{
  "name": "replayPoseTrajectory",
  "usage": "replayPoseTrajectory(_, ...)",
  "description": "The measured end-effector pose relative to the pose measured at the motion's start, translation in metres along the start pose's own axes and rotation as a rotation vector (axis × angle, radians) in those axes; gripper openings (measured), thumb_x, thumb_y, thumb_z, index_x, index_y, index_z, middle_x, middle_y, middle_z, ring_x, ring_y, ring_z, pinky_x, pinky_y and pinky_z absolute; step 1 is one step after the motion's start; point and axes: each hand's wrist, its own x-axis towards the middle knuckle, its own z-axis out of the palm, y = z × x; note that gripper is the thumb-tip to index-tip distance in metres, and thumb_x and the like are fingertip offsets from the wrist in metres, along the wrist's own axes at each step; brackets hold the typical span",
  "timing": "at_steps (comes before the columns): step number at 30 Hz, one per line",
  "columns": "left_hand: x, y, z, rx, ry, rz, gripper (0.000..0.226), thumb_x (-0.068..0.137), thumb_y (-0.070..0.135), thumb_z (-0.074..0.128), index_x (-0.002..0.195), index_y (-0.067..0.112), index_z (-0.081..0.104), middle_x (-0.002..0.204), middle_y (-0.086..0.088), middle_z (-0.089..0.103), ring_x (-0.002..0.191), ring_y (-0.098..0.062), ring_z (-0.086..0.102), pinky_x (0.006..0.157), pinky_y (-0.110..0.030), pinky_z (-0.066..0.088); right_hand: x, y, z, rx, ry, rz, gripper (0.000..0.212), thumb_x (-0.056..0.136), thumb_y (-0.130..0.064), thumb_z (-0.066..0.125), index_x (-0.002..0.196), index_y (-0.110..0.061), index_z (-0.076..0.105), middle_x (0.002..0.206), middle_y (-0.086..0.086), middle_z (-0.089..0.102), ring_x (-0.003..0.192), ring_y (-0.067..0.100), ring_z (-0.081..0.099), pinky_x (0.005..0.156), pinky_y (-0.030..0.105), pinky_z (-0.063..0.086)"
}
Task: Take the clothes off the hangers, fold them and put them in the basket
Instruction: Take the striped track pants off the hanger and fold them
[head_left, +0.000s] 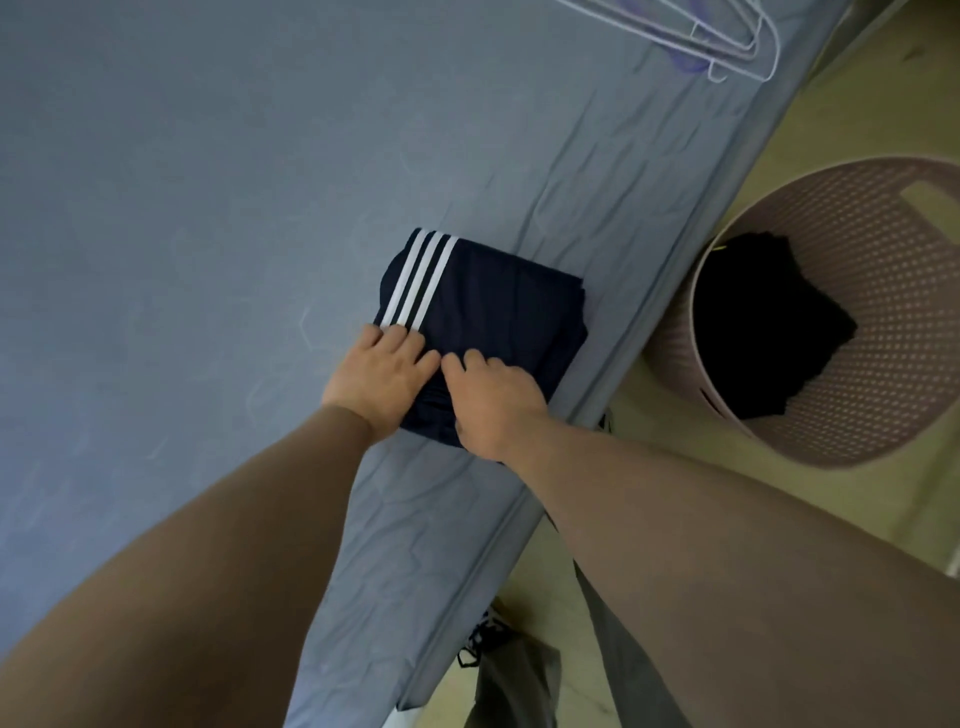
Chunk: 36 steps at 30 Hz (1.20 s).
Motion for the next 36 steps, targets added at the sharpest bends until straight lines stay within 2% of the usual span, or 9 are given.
replayPoseTrajectory(7, -0.007, 0.021, 0.034, -0.010, -0.240, -0.080, 0.050, 0.086, 0.020, 0.055, 0.134, 0.024, 0.039, 0.127, -0.002, 0.044, 0.117, -0.026, 0.041, 0.099, -0.037, 0.032, 0.007, -0.005, 0.038, 0.028, -0.106, -0.017, 0.050, 0.084, -0.019, 0.069, 0.126, -0.014, 0.041, 0.113, 0.008, 0.049, 0.084, 0.022, 0.051, 0.059, 0.035, 0.038)
replayPoseTrajectory(11, 0.004, 0.022, 0.038, -0.315, -0.436, -0.179, 0.046, 0.079, 0.026, 0.061, 0.123, 0.029, 0.049, 0.124, 0.002, 0.046, 0.121, -0.021, 0.041, 0.100, -0.036, 0.032, 0.011, 0.000, 0.041, 0.148, -0.302, -0.034, 0.044, 0.095, -0.038, 0.057, 0.129, -0.013, 0.044, 0.121, 0.010, 0.048, 0.099, 0.027, 0.055, 0.072, 0.036, 0.045)
replayPoseTrajectory(16, 0.018, 0.016, 0.022, -1.070, -0.072, -1.008, 0.020, 0.073, 0.018, 0.064, 0.087, 0.022, 0.050, 0.099, -0.004, 0.058, 0.096, -0.028, 0.054, 0.089, -0.041, 0.048, 0.007, 0.019, 0.026, 0.325, -0.039, 0.247, 0.043, 0.103, -0.048, 0.035, 0.088, -0.014, 0.057, 0.093, 0.006, 0.062, 0.083, 0.025, 0.062, 0.059, 0.031, 0.044)
replayPoseTrajectory(20, 0.023, 0.028, 0.025, -1.189, -0.151, -1.637, 0.074, 0.063, 0.037, 0.081, 0.123, 0.014, 0.044, 0.129, -0.011, 0.047, 0.122, -0.032, 0.046, 0.103, -0.044, 0.042, 0.013, 0.047, 0.010, 0.390, 0.151, 0.564, 0.042, 0.100, -0.053, 0.039, 0.089, -0.015, 0.054, 0.089, 0.002, 0.059, 0.079, 0.021, 0.059, 0.059, 0.032, 0.047)
replayPoseTrajectory(22, 0.025, 0.038, 0.058, -1.629, -0.225, -1.888, 0.090, 0.051, 0.055, 0.086, 0.125, 0.017, 0.049, 0.123, -0.007, 0.056, 0.114, -0.031, 0.057, 0.096, -0.048, 0.050, 0.020, 0.064, 0.007, 0.461, 0.163, 0.734, 0.050, 0.093, -0.063, 0.044, 0.104, -0.015, 0.056, 0.101, 0.004, 0.060, 0.088, 0.023, 0.059, 0.071, 0.038, 0.054)
replayPoseTrajectory(25, 0.027, 0.063, 0.087, -2.275, -0.418, -1.886, 0.088, 0.054, 0.070, 0.080, 0.126, 0.022, 0.059, 0.120, -0.008, 0.067, 0.105, -0.035, 0.066, 0.082, -0.056, 0.056, 0.022, 0.071, 0.013, 0.728, 0.034, 1.001, 0.083, 0.079, -0.080, 0.049, 0.129, -0.013, 0.051, 0.121, 0.007, 0.060, 0.103, 0.026, 0.060, 0.088, 0.040, 0.054)
replayPoseTrajectory(29, 0.025, 0.066, 0.028, -2.446, -0.235, -1.697, 0.050, 0.089, 0.048, 0.066, 0.125, 0.015, 0.059, 0.119, -0.004, 0.066, 0.111, -0.027, 0.063, 0.092, -0.041, 0.054, 0.003, 0.049, 0.026, 1.185, -0.167, 1.220, 0.120, 0.055, -0.092, 0.059, 0.145, -0.014, 0.041, 0.133, 0.006, 0.057, 0.112, 0.026, 0.059, 0.098, 0.038, 0.051)
replayPoseTrajectory(32, 0.010, 0.064, 0.038, -2.539, -0.095, -1.594, 0.047, 0.084, 0.043, 0.071, 0.124, 0.019, 0.064, 0.121, -0.002, 0.068, 0.112, -0.026, 0.063, 0.098, -0.042, 0.051, -0.015, 0.028, 0.035, 1.479, -0.356, 1.205, 0.106, 0.061, -0.084, 0.067, 0.143, -0.020, 0.046, 0.137, 0.001, 0.054, 0.116, 0.022, 0.055, 0.099, 0.037, 0.049)
replayPoseTrajectory(36, -0.006, 0.059, 0.039, -2.632, -0.017, -1.473, 0.046, 0.084, 0.041, 0.071, 0.124, 0.017, 0.066, 0.117, -0.007, 0.072, 0.109, -0.027, 0.068, 0.096, -0.041, 0.053, -0.030, 0.004, 0.046, 1.799, -0.290, 1.123, 0.079, 0.068, -0.064, 0.079, 0.133, -0.025, 0.053, 0.127, -0.005, 0.060, 0.106, 0.014, 0.059, 0.094, 0.033, 0.045)
